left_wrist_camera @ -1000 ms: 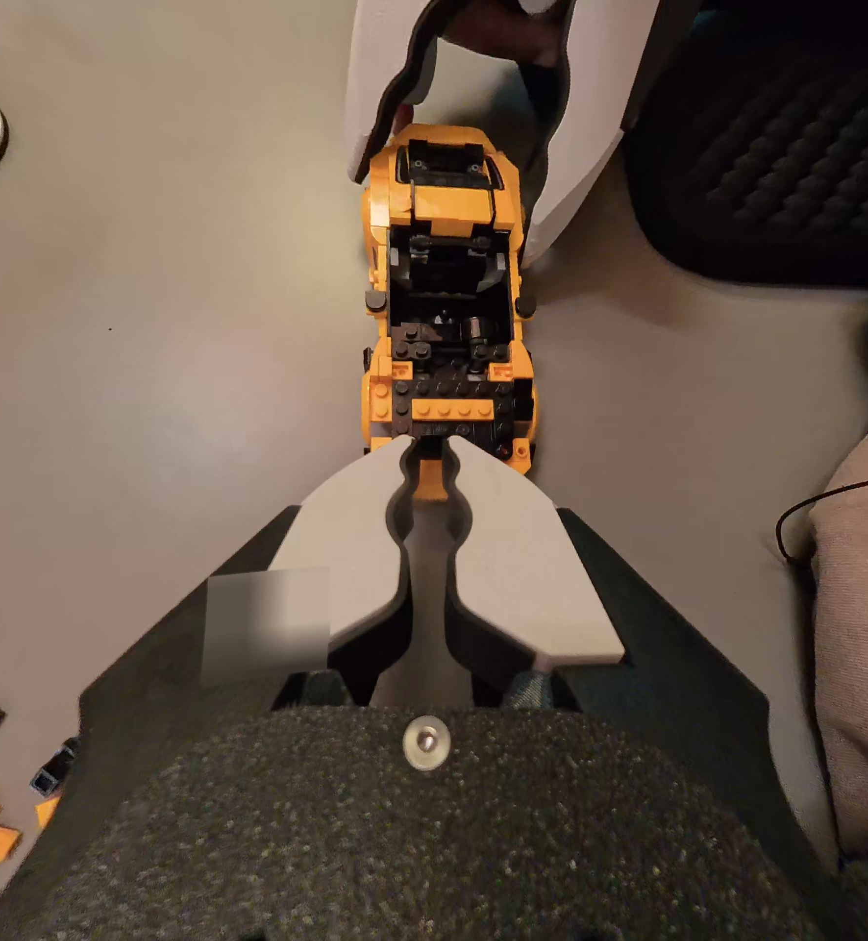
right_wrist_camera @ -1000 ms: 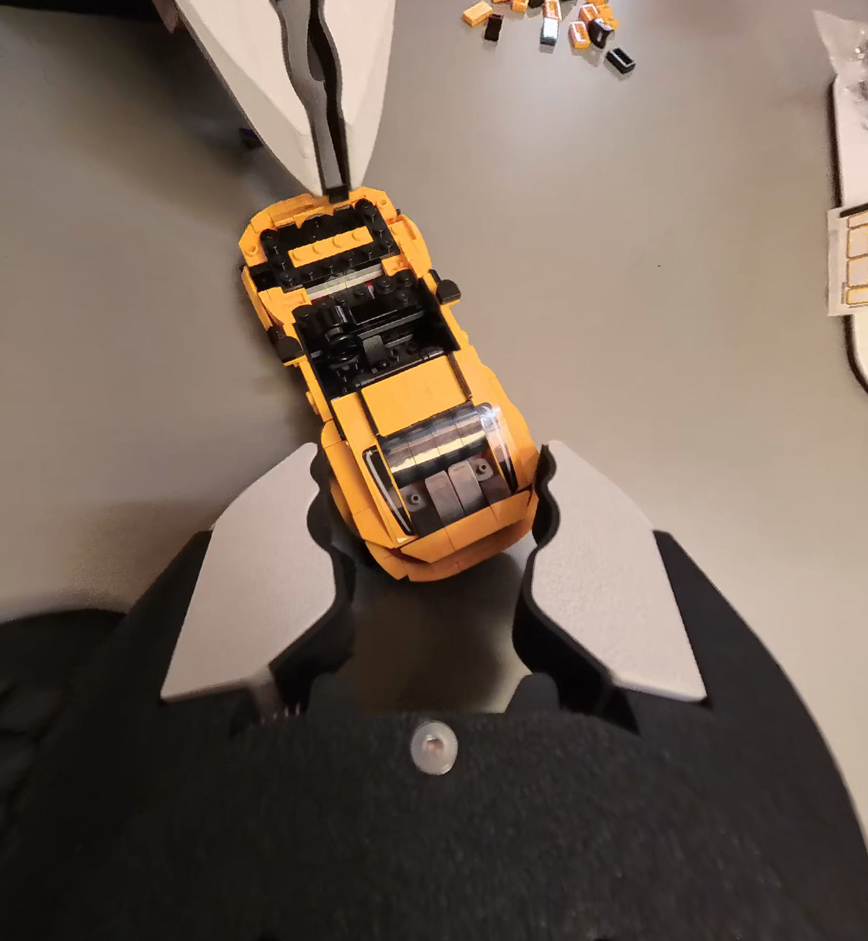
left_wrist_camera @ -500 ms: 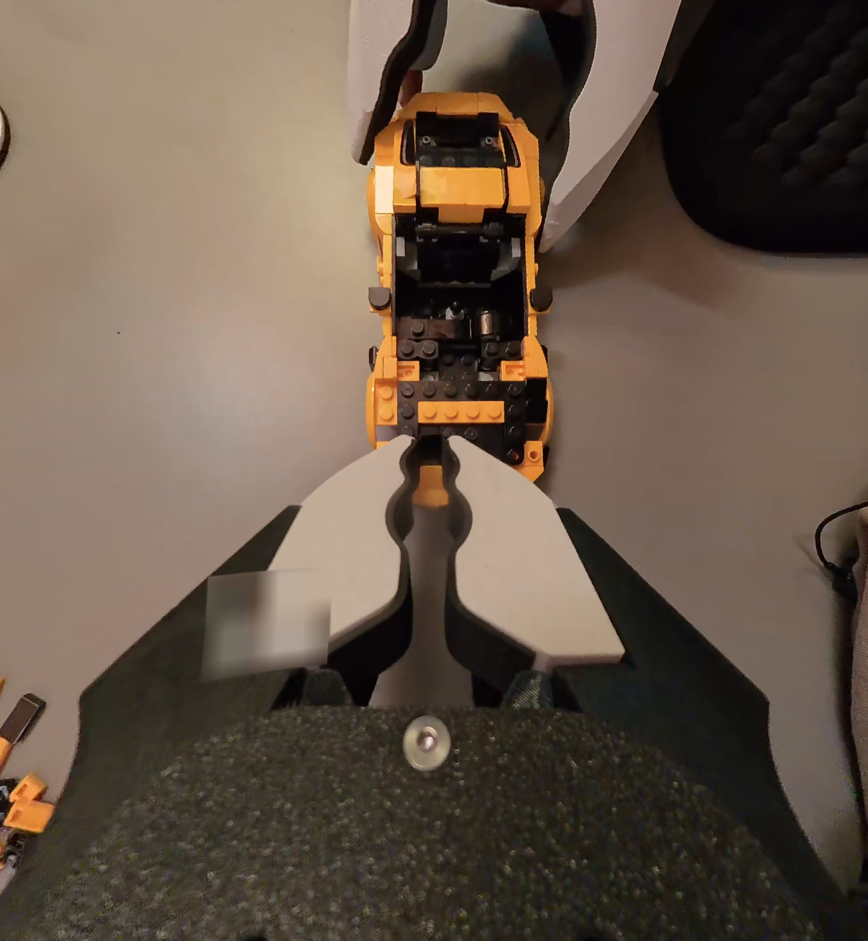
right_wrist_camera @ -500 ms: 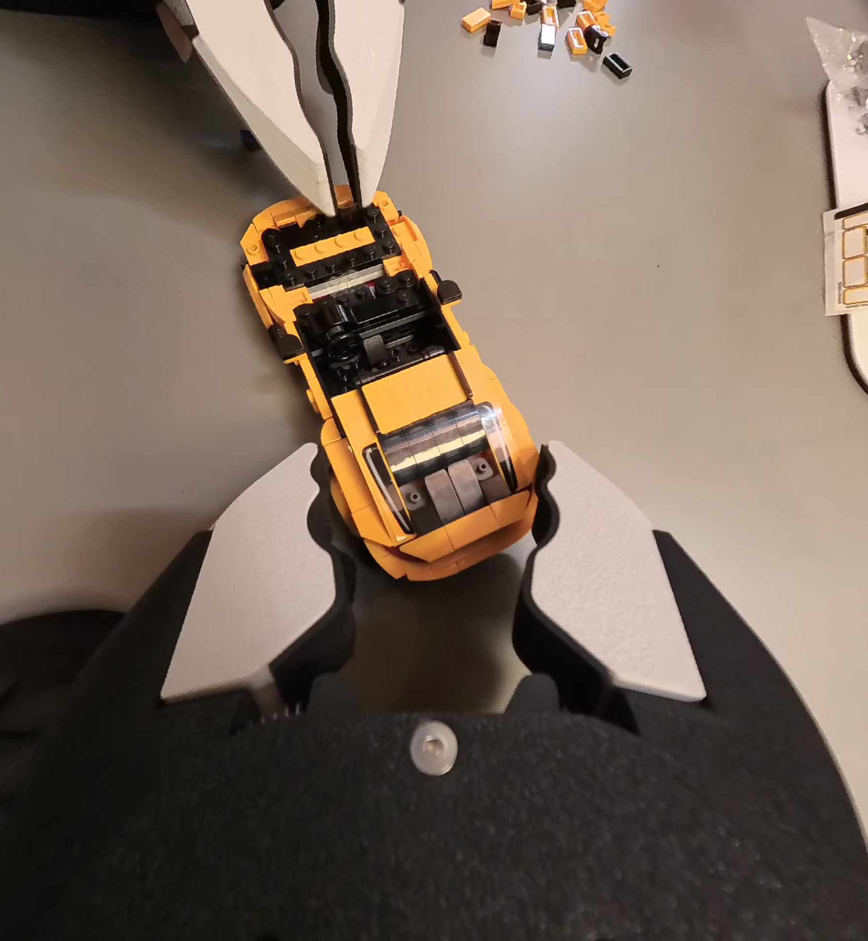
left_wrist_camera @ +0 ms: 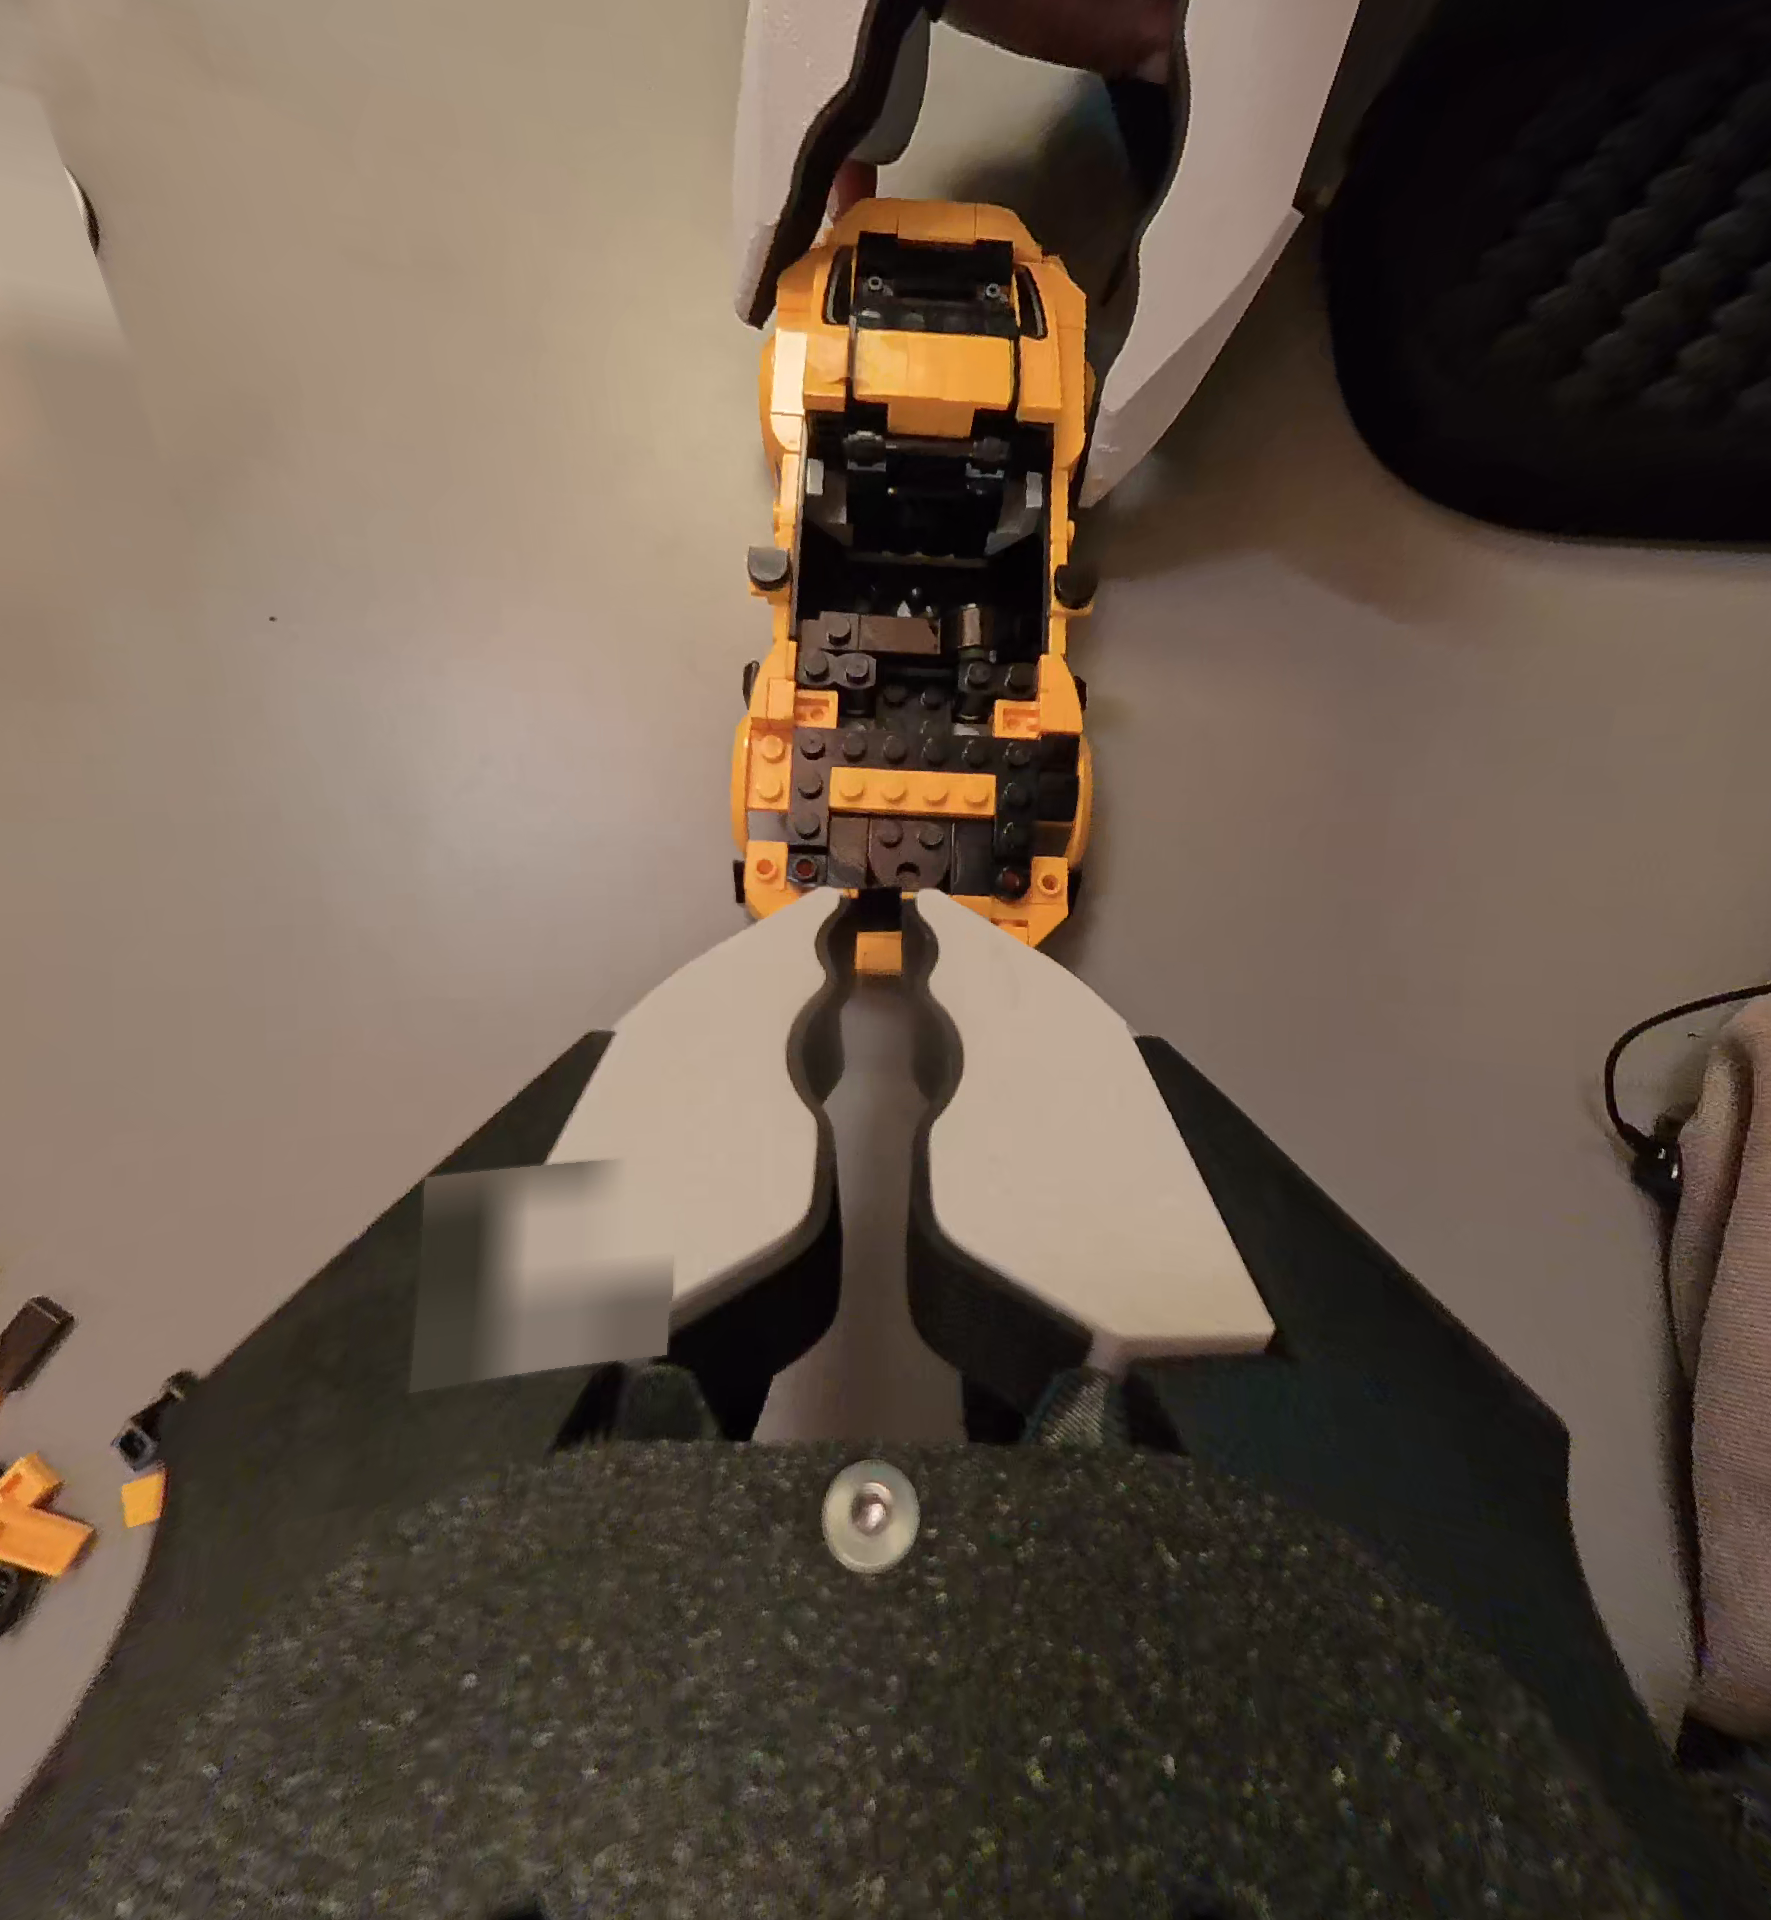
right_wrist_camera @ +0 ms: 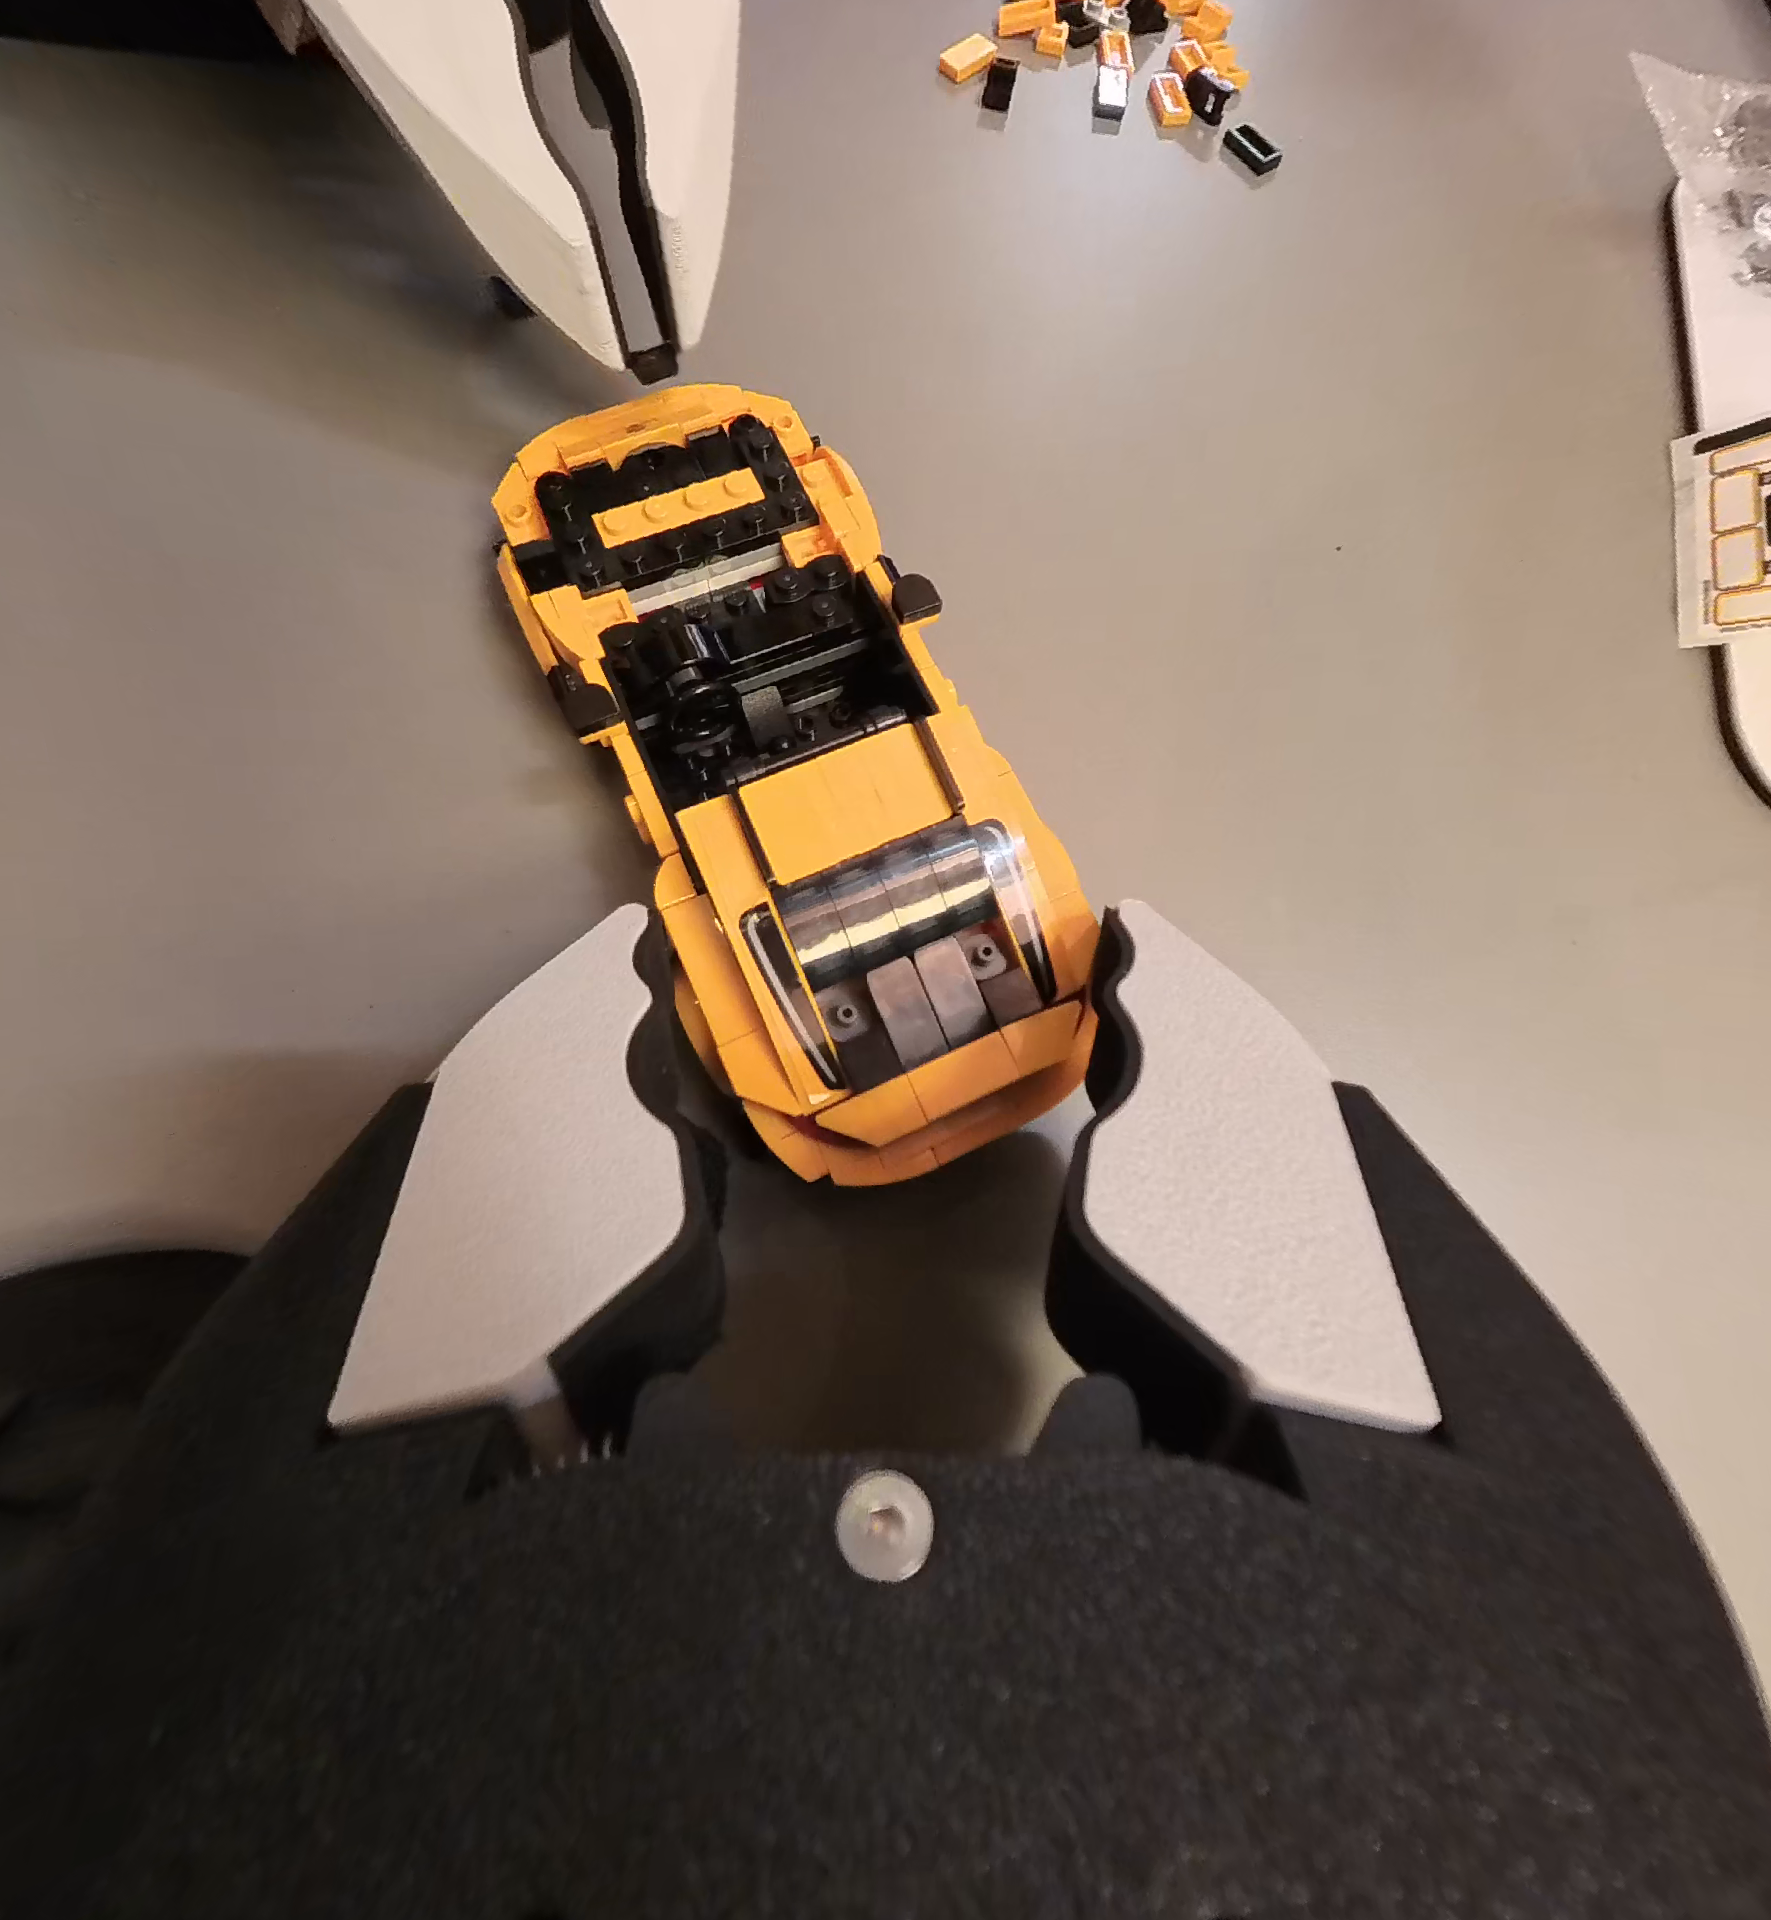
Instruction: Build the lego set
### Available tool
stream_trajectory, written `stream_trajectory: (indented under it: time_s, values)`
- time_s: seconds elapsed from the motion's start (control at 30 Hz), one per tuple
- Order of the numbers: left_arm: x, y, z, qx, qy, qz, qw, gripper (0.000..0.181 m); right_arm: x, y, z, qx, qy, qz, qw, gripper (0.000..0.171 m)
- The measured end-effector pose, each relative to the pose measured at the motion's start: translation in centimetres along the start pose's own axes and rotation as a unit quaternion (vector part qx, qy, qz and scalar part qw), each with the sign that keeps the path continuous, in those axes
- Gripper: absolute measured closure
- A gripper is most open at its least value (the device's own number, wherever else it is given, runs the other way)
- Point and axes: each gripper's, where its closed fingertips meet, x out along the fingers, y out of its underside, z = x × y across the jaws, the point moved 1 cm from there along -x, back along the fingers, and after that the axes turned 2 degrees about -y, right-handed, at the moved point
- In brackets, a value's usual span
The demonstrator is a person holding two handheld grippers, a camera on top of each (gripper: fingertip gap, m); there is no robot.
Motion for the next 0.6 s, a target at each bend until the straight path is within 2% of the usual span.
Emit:
stream_trajectory:
  time_s: [0.23, 0.4, 0.6]
  values:
    - [-0.1, 0.1, -0.5, -0.002, -0.007, -0.006, 1.0, 0.174, 0.1, -0.1, 0.1, 0.0, 0.005, -0.01, 1.0, 0.094]
    - [0.2, -0.1, 1.2, -0.01, -0.03, -0.014, 0.999, 0.174, 0.2, -0.1, 0.1, -0.006, 0.007, -0.016, 1.0, 0.093]
    - [1.3, -1.5, 2.4, -0.006, -0.011, -0.005, 1.0, 0.174, 0.3, -0.1, 0.1, -0.008, 0.008, -0.017, 1.0, 0.093]
